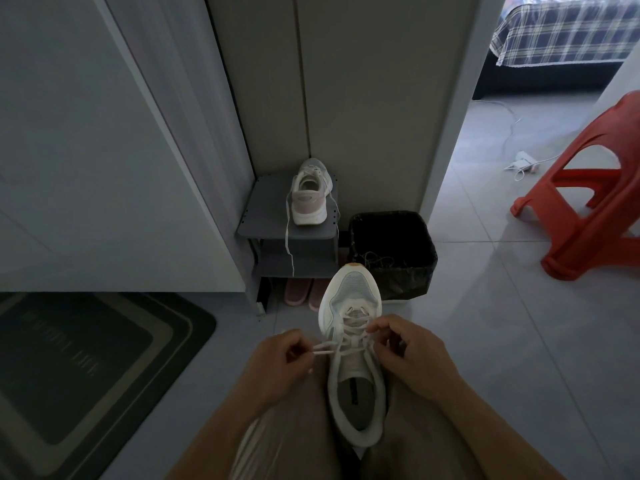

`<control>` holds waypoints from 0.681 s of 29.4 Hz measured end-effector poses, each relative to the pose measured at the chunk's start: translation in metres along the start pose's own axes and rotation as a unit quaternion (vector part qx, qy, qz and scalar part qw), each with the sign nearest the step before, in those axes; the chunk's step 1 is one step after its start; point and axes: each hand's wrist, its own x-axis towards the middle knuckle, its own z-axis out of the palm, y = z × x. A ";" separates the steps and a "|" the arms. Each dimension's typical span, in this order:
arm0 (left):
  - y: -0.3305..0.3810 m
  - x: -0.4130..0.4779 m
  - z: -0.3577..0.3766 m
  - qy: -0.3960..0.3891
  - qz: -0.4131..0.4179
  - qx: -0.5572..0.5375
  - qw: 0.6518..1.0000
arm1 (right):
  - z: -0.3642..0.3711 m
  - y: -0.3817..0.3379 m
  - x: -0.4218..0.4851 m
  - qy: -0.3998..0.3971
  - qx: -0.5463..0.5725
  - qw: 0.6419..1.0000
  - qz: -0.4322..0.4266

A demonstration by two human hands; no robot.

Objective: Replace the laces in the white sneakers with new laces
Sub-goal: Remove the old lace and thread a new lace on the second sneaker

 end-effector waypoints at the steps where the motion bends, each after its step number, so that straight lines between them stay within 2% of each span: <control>1: -0.005 -0.004 -0.006 0.006 -0.012 -0.009 1.000 | 0.000 0.000 0.000 -0.001 -0.010 1.000 -0.007; 3: -0.014 -0.012 -0.015 0.015 -0.026 -0.021 0.999 | 0.000 -0.001 0.000 0.003 -0.028 0.999 -0.022; 6: -0.017 -0.021 -0.019 -0.010 -0.028 0.023 0.999 | 0.003 0.000 0.000 -0.004 -0.042 0.998 -0.043; 10: -0.002 -0.016 -0.011 0.014 0.014 0.088 0.996 | 0.003 -0.001 0.003 -0.012 -0.058 0.997 -0.052; 13: 0.012 -0.008 0.003 0.004 0.077 0.138 0.987 | 0.003 0.000 0.004 -0.025 -0.061 0.997 -0.050; 20: 0.024 0.009 0.020 -0.013 0.109 0.223 0.969 | 0.002 -0.002 0.008 -0.043 -0.059 0.997 -0.038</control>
